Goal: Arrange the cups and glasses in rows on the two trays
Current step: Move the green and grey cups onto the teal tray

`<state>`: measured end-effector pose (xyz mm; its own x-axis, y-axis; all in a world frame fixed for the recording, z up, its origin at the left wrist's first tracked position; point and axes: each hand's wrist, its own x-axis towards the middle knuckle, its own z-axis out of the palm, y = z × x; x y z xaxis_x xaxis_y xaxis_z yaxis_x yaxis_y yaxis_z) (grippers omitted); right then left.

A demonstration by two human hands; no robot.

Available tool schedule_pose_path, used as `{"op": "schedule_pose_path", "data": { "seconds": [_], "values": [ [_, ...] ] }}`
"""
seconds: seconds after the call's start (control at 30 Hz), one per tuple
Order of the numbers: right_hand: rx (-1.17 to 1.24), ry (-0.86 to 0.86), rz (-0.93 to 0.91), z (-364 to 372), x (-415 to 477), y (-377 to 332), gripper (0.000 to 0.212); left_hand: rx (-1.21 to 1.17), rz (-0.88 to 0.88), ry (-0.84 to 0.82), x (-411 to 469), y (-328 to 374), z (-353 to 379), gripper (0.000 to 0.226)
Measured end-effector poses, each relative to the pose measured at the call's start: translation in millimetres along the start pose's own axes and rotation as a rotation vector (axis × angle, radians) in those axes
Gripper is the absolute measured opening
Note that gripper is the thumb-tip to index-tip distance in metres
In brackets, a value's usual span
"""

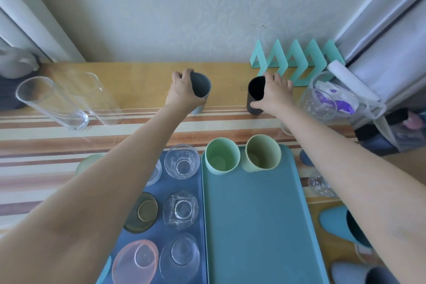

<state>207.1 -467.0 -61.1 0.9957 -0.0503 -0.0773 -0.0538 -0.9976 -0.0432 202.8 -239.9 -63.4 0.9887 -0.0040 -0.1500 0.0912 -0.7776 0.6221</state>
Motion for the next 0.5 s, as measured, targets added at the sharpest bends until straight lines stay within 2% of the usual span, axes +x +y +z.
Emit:
{"op": "schedule_pose_path", "data": {
  "seconds": [0.13,0.23,0.33,0.4,0.5],
  "values": [
    [0.409,0.145,-0.010,-47.5,-45.8,2.6,0.083,-0.035,0.174,0.090,-35.9,33.6,-33.4,0.080],
    [0.512,0.226,0.016,-88.9,-106.3,14.1,0.086,-0.084,0.291,0.162,-94.5,54.2,-56.2,0.079],
    [0.572,0.194,0.075,-111.4,-173.9,23.4,0.087,-0.130,0.382,0.160,-165.5,58.1,-61.1,0.081],
    [0.641,0.195,0.137,-104.2,-214.0,27.8,0.090,-0.170,0.366,0.112,-207.0,51.2,-50.5,0.084],
    [0.733,0.170,0.220,-67.5,-254.4,29.9,0.097,-0.157,0.248,0.072,-248.5,36.1,-19.6,0.088]
  ]
}}
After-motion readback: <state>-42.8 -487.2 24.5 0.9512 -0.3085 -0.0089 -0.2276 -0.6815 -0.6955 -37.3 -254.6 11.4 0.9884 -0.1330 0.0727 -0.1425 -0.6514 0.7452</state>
